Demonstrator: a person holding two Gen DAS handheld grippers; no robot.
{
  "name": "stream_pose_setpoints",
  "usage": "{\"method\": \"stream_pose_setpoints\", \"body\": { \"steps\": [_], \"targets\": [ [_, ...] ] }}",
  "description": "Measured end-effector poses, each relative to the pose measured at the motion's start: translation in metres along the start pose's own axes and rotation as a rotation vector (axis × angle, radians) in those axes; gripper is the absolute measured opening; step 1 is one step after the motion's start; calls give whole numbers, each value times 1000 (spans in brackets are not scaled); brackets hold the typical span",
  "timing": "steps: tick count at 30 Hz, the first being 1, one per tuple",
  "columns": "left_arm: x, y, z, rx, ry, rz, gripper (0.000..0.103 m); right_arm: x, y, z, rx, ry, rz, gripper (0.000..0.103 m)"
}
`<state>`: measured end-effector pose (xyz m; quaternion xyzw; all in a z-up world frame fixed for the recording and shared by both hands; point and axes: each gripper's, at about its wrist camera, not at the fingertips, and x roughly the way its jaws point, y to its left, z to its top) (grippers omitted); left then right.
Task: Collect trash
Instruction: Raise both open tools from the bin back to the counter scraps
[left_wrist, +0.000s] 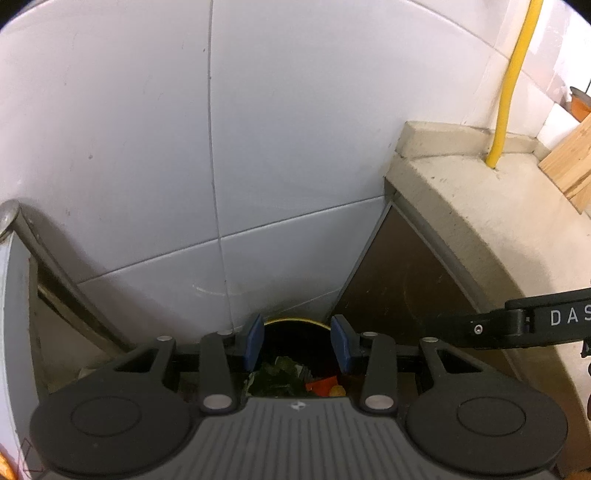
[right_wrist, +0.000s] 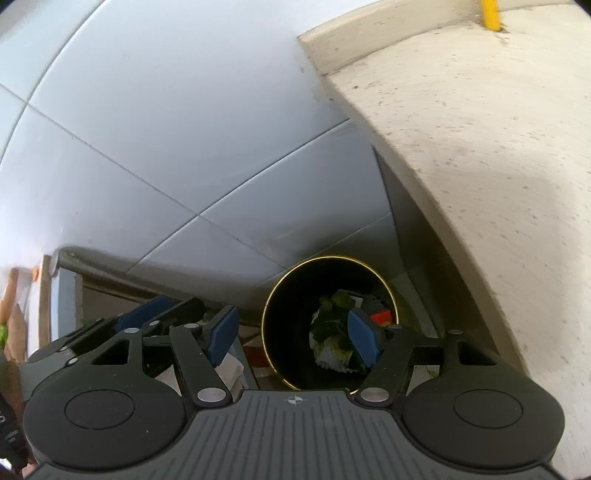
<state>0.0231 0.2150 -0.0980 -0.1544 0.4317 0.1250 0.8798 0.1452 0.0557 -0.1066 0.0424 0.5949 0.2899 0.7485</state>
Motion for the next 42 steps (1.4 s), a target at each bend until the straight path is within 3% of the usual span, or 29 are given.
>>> {"method": "stream_pose_setpoints", "body": {
  "steps": [6,21,42],
  "targets": [
    [-7,-4,1,19,-40,-17,35,-17,-3,-1,26,-34,-23,78],
    [-17,-11,-2,62,-75,-42,35,-46,-18,-14,80,-79,-58,80],
    [-20,-23,-6,122,-86,-67,36,-62,-31,-20,107,-105,-38,81]
  ]
}}
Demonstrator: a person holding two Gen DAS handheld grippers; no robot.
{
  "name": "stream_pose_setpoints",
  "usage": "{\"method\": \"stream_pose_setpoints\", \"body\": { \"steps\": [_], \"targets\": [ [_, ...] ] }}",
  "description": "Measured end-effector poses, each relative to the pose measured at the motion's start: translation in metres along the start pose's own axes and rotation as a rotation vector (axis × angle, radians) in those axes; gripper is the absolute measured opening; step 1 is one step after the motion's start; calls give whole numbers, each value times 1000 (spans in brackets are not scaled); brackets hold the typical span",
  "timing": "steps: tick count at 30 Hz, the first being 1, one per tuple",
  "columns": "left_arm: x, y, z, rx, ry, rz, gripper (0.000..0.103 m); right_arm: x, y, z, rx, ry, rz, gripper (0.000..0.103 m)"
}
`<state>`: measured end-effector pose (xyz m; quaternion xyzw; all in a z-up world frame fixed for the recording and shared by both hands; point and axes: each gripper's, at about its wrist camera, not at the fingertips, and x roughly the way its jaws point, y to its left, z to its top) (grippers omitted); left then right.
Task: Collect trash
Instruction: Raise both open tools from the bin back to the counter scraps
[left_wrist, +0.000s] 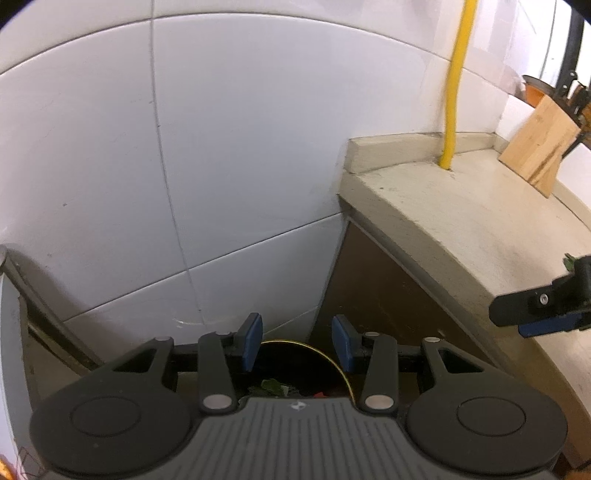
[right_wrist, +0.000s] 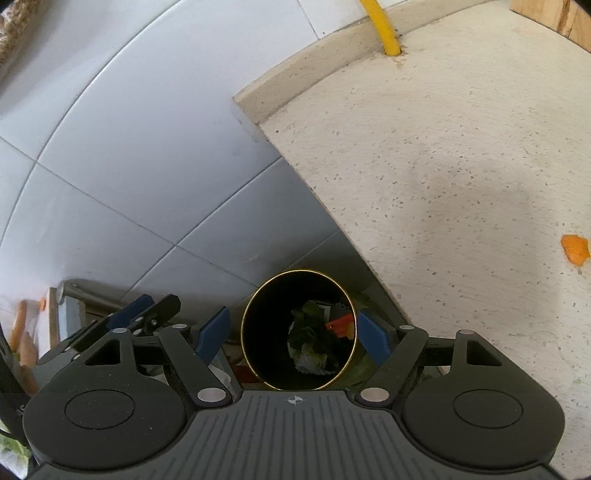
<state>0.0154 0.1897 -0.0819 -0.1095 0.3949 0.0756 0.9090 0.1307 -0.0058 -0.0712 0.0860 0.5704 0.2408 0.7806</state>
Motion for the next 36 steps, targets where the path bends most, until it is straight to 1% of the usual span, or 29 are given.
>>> {"method": "stream_pose_setpoints", "body": {
  "steps": [4,7,12,18,22,25,27,28,31,36],
  "targets": [
    [-5,-7,1,27,-15,-37,36,-6,-1,1,-3,-13,6,82],
    [-6,-11,2,48,-18,-46,40,-13,-4,0,-2,-22,10,83],
    [-10,-22,2,76,-31,-77,40,-21,-10,1,5,-41,4,83],
    [-10,-41,4,95,-13,-121,41,-31,-16,3,-2,-64,-3,84],
    [-11,-61,9,126,-15,-159,41,-46,-24,4,0,-98,-11,84],
    [-15,-78,14,154,-24,-193,41,-61,-35,6,22,-135,-22,85],
    [-16,-91,18,174,-29,-226,44,-74,-45,7,34,-166,-34,85],
    [-17,-98,20,185,-32,-239,46,-81,-50,8,41,-186,-47,86],
    [-19,-120,23,228,-42,-280,47,-103,-71,8,70,-241,-98,86],
    [-17,-158,26,297,-36,-355,47,-129,-118,4,176,-298,-171,86]
  ]
}}
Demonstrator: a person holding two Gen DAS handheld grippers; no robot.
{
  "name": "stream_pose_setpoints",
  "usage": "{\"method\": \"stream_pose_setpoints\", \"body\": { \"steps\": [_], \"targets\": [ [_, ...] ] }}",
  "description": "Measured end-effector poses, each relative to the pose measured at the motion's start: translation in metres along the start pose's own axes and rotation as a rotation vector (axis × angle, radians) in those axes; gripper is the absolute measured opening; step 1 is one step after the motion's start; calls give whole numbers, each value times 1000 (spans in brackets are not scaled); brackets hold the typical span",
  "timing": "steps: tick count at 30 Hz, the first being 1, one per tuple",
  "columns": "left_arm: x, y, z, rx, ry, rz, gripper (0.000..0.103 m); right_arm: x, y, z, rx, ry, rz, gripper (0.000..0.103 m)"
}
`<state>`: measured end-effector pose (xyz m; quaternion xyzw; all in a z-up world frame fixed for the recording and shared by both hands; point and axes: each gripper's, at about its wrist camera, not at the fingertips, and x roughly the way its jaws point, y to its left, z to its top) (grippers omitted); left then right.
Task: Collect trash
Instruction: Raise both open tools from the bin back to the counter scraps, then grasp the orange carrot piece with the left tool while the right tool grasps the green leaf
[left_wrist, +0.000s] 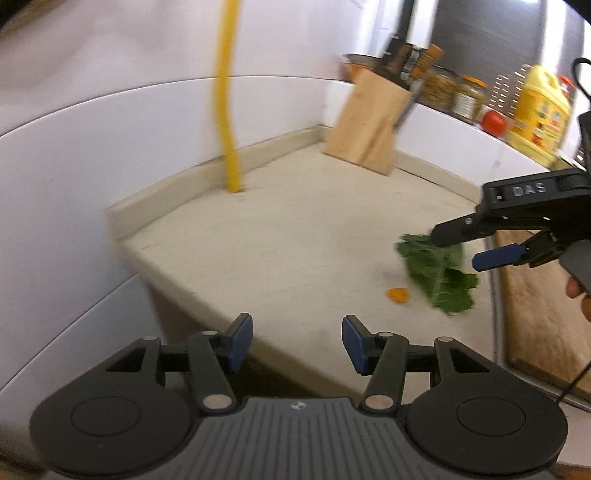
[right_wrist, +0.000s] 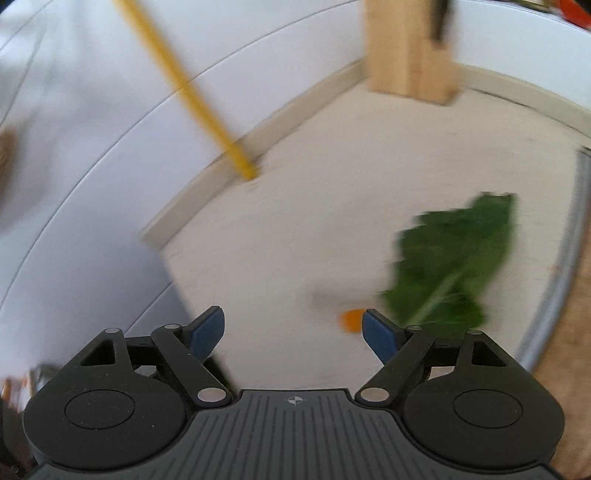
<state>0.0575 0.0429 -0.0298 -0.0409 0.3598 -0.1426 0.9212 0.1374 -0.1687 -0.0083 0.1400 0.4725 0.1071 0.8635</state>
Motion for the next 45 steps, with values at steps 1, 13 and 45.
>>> {"method": "stream_pose_setpoints", "body": {
  "steps": [1,13,45],
  "targets": [
    [2,-6,1,13,4,-12,47,-1,-7,0,20,-5,-14,86],
    [31,-36,11,43,49,-89,47,21,-56,18,59,-16,-159,86],
    [111,-82,22,217,63,-108,30,-14,-89,40,38,-88,-4,25]
  ]
}}
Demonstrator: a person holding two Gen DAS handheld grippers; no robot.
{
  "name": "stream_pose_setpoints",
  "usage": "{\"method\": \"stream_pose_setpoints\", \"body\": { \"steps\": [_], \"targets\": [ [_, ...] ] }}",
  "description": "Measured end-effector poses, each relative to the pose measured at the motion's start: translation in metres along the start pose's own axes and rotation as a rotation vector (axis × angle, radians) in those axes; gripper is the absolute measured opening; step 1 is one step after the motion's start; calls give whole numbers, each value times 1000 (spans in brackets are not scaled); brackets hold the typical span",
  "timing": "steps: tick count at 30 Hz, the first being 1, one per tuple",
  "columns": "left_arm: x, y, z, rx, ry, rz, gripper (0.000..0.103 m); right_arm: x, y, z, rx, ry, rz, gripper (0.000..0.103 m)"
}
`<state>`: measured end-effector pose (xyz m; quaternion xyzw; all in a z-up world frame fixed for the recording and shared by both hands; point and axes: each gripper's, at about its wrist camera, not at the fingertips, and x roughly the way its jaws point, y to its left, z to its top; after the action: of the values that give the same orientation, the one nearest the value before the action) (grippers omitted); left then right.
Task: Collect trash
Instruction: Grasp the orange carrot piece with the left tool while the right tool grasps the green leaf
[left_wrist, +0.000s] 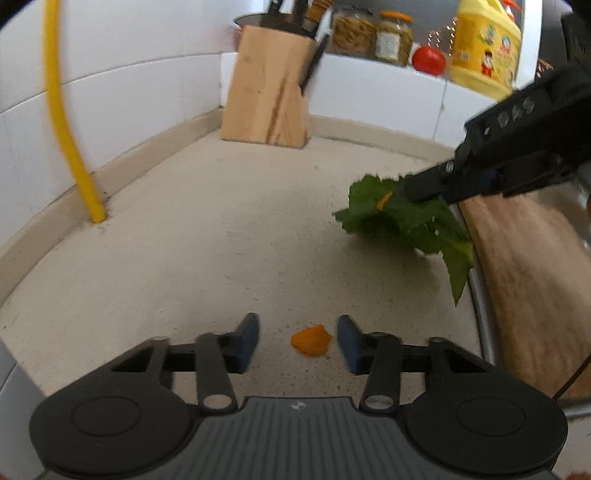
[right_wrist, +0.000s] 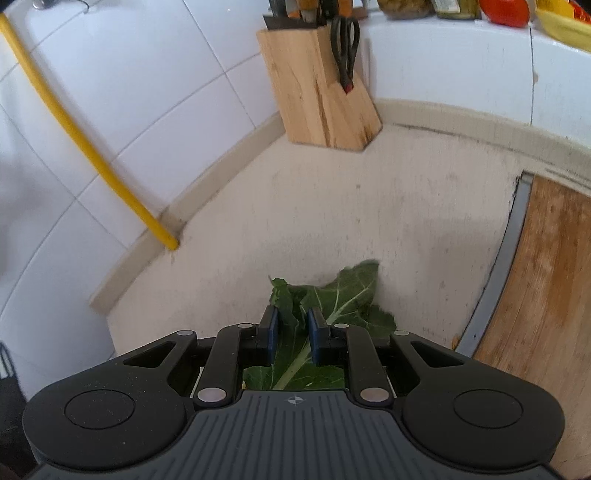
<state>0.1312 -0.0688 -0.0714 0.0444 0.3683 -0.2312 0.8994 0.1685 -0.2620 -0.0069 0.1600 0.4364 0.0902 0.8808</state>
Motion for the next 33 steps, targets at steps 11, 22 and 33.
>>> {"method": "stream_pose_setpoints", "body": {
  "steps": [11,22,33],
  "targets": [
    [8,-17,0,28,30,17,3,3,-20,-4,39,11,70,30],
    [-3,-22,1,24,17,50,2,12,-25,-15,-5,59,58,52],
    [-3,-22,2,-10,5,67,2,36,-15,-25,-40,103,1,79]
  ]
}}
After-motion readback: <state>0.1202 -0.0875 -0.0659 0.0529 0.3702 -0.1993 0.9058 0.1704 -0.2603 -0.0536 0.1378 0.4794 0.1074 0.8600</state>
